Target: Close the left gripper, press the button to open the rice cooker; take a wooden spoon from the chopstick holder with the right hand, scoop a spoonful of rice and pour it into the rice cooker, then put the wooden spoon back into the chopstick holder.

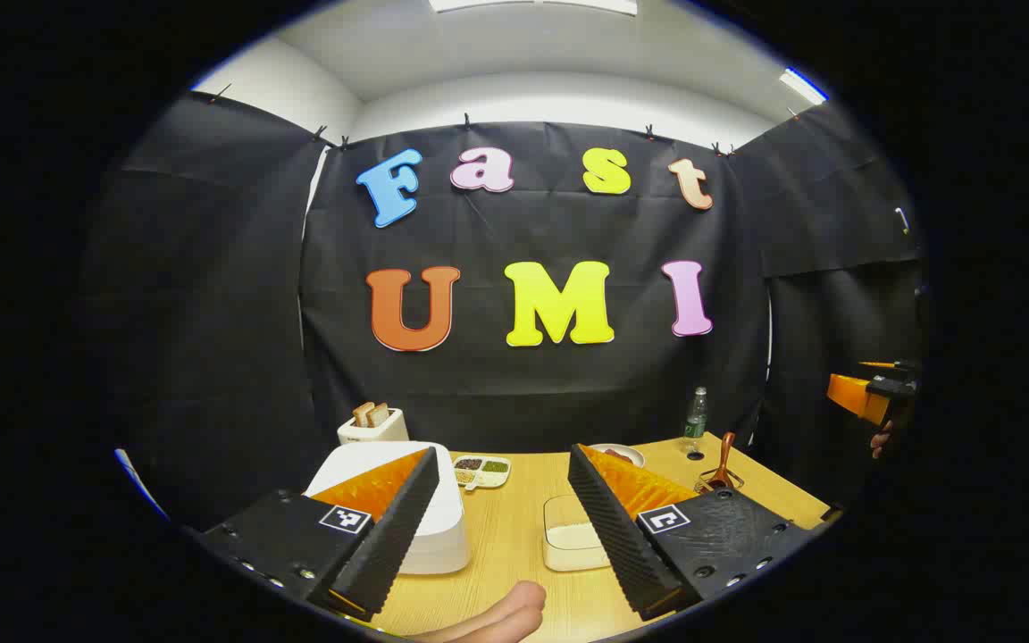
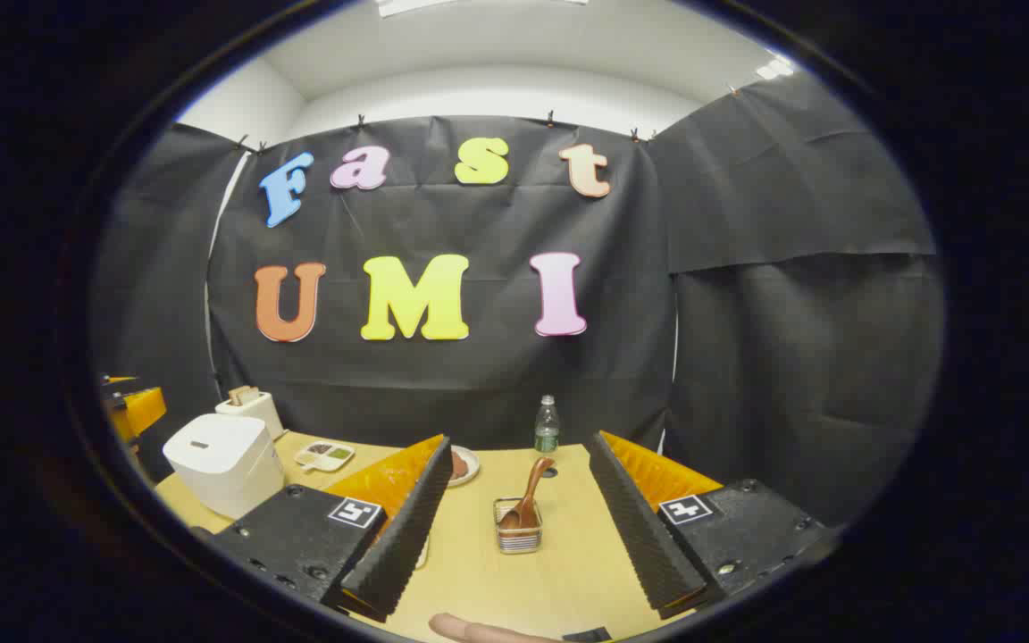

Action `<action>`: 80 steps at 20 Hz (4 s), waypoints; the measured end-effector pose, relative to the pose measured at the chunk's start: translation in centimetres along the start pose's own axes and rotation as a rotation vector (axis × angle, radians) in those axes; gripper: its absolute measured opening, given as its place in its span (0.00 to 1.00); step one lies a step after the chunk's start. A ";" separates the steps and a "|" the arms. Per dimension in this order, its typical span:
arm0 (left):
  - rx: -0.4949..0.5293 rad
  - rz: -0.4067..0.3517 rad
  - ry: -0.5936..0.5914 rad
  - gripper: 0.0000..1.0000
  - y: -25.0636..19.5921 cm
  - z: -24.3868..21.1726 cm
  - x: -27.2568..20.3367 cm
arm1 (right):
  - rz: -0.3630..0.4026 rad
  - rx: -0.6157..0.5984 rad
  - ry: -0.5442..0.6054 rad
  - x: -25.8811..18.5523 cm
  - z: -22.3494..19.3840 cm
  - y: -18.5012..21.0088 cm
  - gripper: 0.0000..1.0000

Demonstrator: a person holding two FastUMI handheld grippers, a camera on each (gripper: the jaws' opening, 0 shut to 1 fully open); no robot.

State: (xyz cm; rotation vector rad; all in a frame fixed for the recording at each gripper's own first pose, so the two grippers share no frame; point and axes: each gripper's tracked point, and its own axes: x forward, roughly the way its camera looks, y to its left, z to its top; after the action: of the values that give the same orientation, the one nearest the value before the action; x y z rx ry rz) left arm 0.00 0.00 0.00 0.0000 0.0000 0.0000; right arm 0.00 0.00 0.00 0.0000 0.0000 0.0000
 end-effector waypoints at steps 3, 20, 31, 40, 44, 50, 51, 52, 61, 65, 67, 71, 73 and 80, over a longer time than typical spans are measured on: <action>-0.018 -0.006 0.006 0.95 0.4 -0.1 0.0 | -0.020 0.023 -0.007 -0.1 -0.1 -1.1 0.98; 0.015 0.126 -0.042 0.95 6.4 0.6 0.5 | -0.038 0.082 -0.045 1.9 -1.1 -4.9 1.00; 0.005 0.143 0.135 0.34 11.0 -4.6 7.2 | -0.030 0.063 -0.058 4.6 -2.9 -5.6 0.98; 0.006 0.220 0.305 0.00 13.8 -9.6 11.3 | -0.001 0.035 -0.036 5.0 -5.4 -5.8 0.98; -0.009 0.261 0.387 0.00 15.5 -12.2 13.1 | -0.014 0.000 -0.059 4.9 -4.9 -7.3 1.00; -0.041 0.296 0.464 0.00 16.9 -15.1 14.2 | -0.010 -0.026 -0.084 4.3 -5.0 -8.5 0.98; -0.048 0.293 0.465 0.08 17.0 -15.3 14.5 | -0.010 -0.025 -0.082 4.3 -5.1 -8.6 1.00; -0.056 0.296 0.480 0.00 17.0 -15.9 14.5 | -0.009 -0.024 -0.078 4.2 -5.3 -8.6 1.00; -0.041 0.311 0.529 0.00 16.8 -17.2 13.9 | -0.018 -0.045 -0.046 4.1 -5.2 -8.6 0.98; -0.082 0.300 0.562 0.00 16.7 -17.8 13.8 | -0.027 -0.058 -0.025 4.2 -5.6 -9.1 1.00; -0.111 0.280 0.560 0.00 16.6 -17.5 13.7 | -0.043 -0.066 -0.017 4.4 -5.7 -9.6 0.97; -0.138 0.271 0.530 0.00 16.8 -16.2 13.7 | -0.048 -0.066 0.001 4.9 -6.0 -9.5 0.97; -0.134 0.276 0.498 0.00 17.1 -14.5 14.0 | -0.044 -0.062 0.007 5.3 -6.0 -9.3 0.94; -0.152 0.289 0.343 0.00 18.5 -7.6 15.6 | -0.051 -0.053 0.053 7.7 -7.2 -8.6 0.98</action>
State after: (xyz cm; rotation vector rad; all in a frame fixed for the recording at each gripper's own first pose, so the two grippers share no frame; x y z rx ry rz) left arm 15.56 18.46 -7.57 -0.1521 0.3430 0.2892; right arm 7.69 -8.64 -7.19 -0.0529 0.0529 -0.0509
